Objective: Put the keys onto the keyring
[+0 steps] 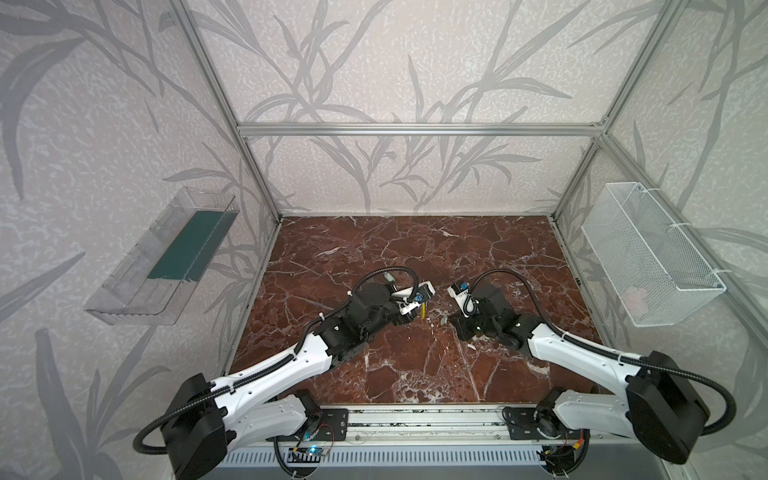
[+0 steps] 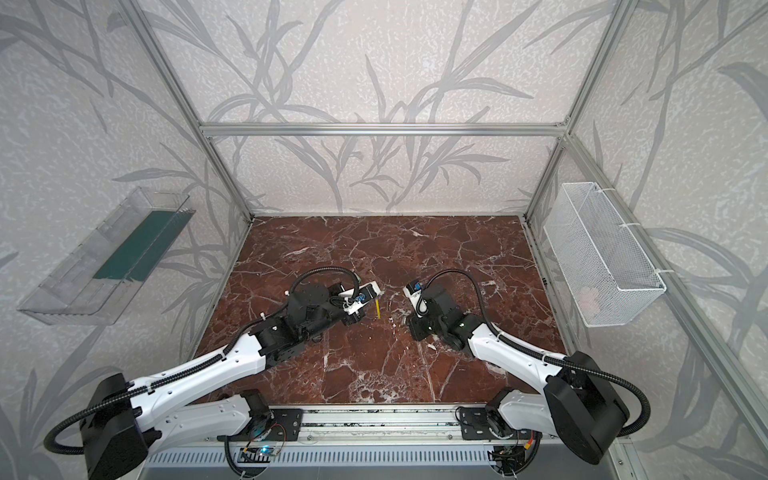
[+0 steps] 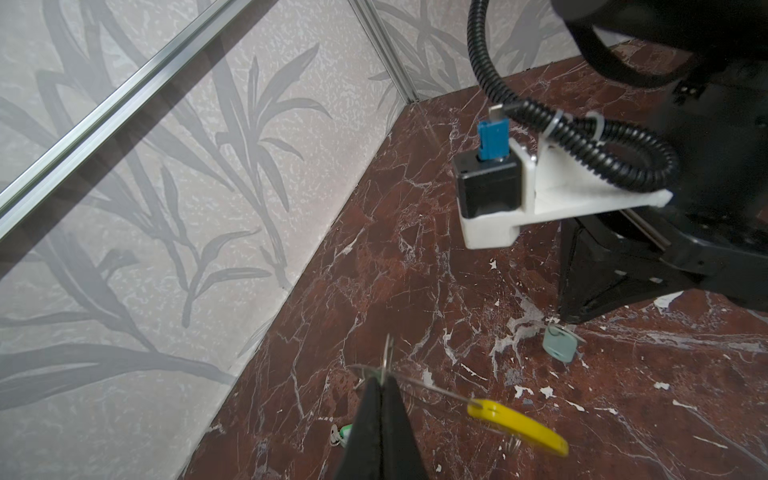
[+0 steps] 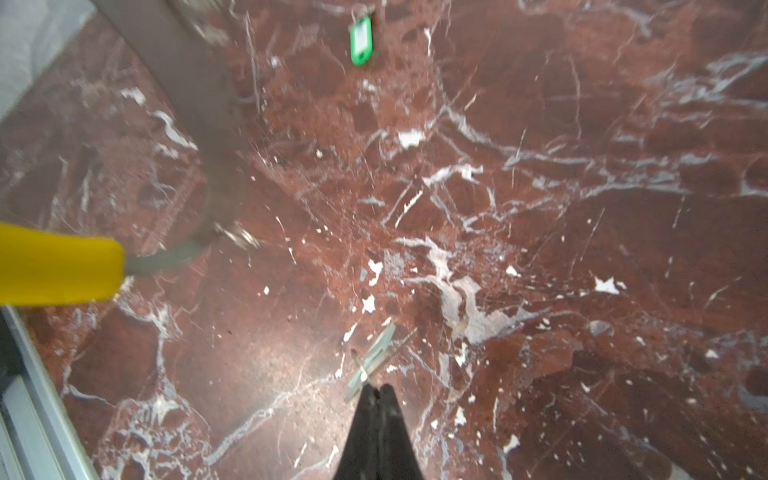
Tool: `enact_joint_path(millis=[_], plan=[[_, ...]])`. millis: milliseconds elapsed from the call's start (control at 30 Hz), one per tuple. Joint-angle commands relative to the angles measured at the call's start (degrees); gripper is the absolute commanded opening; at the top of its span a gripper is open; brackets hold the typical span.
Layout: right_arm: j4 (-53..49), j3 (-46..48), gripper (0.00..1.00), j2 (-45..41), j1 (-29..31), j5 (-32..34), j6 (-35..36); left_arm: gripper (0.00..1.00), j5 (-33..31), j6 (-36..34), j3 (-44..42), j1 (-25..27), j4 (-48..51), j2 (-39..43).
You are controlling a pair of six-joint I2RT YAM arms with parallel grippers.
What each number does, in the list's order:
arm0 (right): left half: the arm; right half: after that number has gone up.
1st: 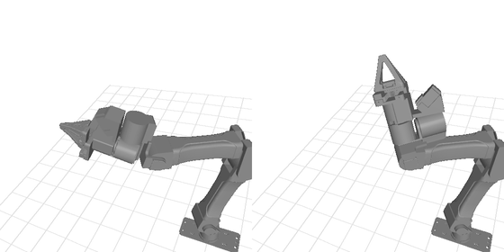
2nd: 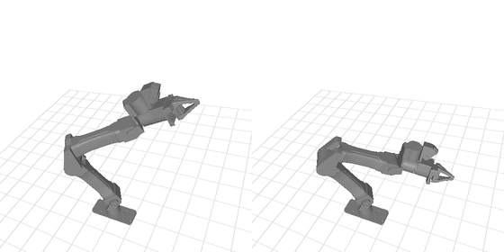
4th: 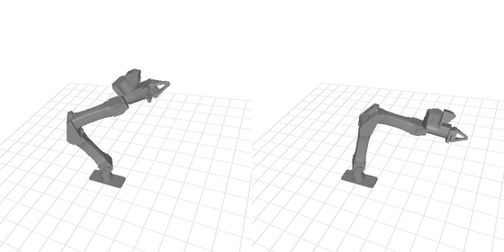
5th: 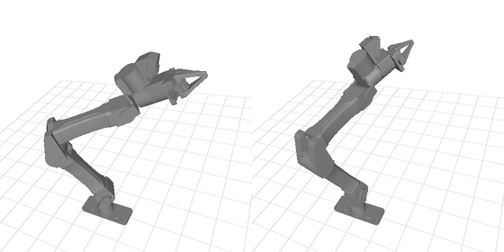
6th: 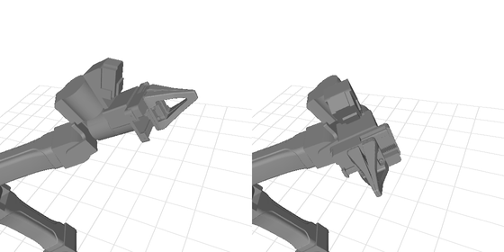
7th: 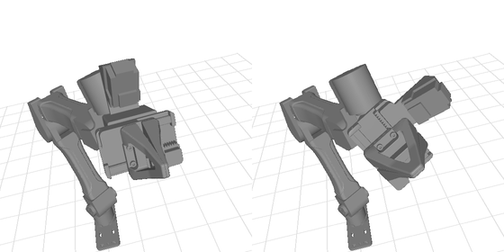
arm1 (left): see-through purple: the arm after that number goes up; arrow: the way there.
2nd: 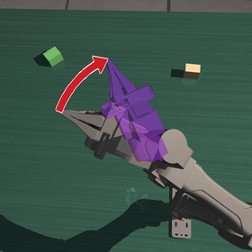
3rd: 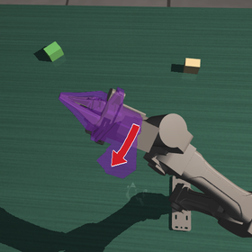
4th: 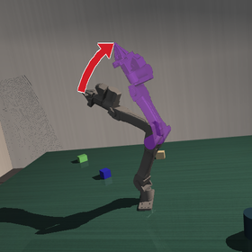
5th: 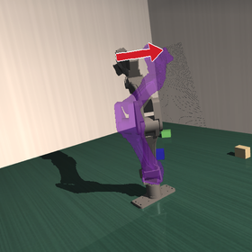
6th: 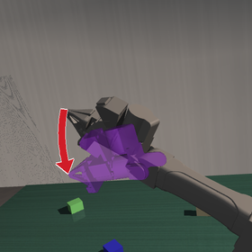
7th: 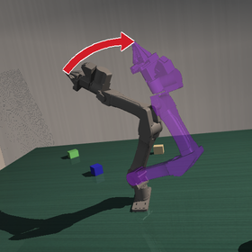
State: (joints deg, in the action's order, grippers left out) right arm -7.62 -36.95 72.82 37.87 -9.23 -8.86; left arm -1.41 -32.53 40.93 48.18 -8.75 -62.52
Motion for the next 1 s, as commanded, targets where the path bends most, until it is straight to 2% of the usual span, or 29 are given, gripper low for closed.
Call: enact_joint_path(millis=[0, 267, 500, 567, 700, 967], plan=[[-11.1, -7.0, 0.00, 1.8, -0.3, 1.4, 7.1, 0.00, -0.3, 1.2, -1.2, -0.6, 0.6, 1.8], [-28.2, -20.1, 0.00, 8.7, 0.3, 2.0, 29.3, 0.00, -3.8, 1.9, -2.6, -2.4, 2.2, 5.0], [-41.3, -31.8, 0.00, 20.8, 1.4, 9.4, 42.8, 0.00, -6.4, 2.1, -3.7, -5.6, 5.8, 9.5], [-41.7, -33.0, 0.00, 22.9, 1.4, 10.3, 44.7, 0.00, -6.7, 2.1, -3.8, -5.7, 6.0, 9.5], [-37.9, -34.2, 0.00, 27.4, 2.8, 7.1, 46.7, 0.00, -7.2, 2.2, -4.0, -5.8, 5.3, 9.0], [-36.1, -41.6, 0.00, 39.5, 5.8, 4.7, 44.9, 0.00, -8.0, 2.6, -3.6, -6.1, 4.6, 8.0]])
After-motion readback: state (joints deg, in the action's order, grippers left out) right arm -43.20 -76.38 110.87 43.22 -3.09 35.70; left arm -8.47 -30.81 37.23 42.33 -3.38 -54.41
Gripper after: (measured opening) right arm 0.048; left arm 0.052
